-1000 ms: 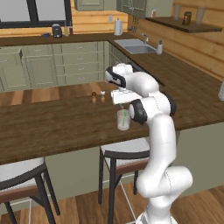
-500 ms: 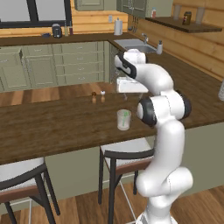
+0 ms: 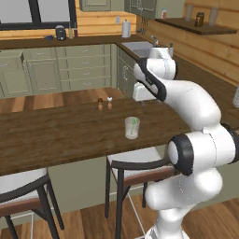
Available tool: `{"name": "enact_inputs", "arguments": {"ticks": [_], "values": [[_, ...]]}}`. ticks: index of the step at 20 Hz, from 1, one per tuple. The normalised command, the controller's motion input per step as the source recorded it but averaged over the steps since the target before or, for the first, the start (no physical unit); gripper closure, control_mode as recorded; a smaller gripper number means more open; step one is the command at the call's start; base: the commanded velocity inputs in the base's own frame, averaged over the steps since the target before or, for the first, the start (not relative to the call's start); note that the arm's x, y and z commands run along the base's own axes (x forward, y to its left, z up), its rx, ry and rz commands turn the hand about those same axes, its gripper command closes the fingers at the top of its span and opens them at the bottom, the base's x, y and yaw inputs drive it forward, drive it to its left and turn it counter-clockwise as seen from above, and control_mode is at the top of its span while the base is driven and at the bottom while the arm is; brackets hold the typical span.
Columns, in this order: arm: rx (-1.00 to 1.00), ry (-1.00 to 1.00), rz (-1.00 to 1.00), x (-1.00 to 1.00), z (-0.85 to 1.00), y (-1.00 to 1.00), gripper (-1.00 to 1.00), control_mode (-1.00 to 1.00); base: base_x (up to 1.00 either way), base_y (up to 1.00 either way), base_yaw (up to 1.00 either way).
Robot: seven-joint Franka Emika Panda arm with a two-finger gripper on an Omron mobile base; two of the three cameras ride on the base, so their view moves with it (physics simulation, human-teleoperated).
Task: Take a straw from the drawer in front and place it inside the glass cup on the dining counter.
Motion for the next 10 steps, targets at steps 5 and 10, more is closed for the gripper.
{"name": "enact_inputs", "arguments": {"ticks": [5, 10], "values": [[0.0, -0.36, -0.04, -1.0, 0.13, -0.1, -1.0, -1.0, 0.0, 0.0, 0.0], [0.03, -0.07, -0.04, -1.0, 0.13, -0.15, -1.0, -1.0, 0.0, 0.0, 0.0]]}}
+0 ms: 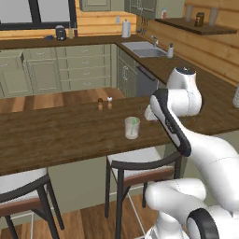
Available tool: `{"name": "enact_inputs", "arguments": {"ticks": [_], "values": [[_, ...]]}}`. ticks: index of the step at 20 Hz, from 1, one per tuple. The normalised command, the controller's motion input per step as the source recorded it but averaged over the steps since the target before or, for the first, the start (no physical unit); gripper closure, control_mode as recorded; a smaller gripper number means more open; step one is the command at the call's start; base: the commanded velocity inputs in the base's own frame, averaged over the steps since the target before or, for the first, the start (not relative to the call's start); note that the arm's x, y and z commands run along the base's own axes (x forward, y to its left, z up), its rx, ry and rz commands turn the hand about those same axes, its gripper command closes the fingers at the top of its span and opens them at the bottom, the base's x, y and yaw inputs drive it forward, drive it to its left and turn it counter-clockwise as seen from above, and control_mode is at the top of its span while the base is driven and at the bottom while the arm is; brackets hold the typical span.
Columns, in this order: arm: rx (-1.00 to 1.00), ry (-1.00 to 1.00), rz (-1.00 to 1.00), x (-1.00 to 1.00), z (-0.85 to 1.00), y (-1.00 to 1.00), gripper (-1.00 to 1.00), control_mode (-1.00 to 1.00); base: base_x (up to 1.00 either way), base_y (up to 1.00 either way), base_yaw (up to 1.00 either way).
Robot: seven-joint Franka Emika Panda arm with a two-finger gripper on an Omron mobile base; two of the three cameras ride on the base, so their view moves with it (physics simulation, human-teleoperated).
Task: Take a straw from the drawer in front and place it inside the glass cup on the dining counter.
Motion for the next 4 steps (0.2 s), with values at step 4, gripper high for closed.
{"name": "enact_inputs", "arguments": {"ticks": [4], "values": [[0.02, 0.0, -0.02, -0.94, 0.04, -0.1, -1.0, -1.0, 0.0, 0.0, 0.0]]}}
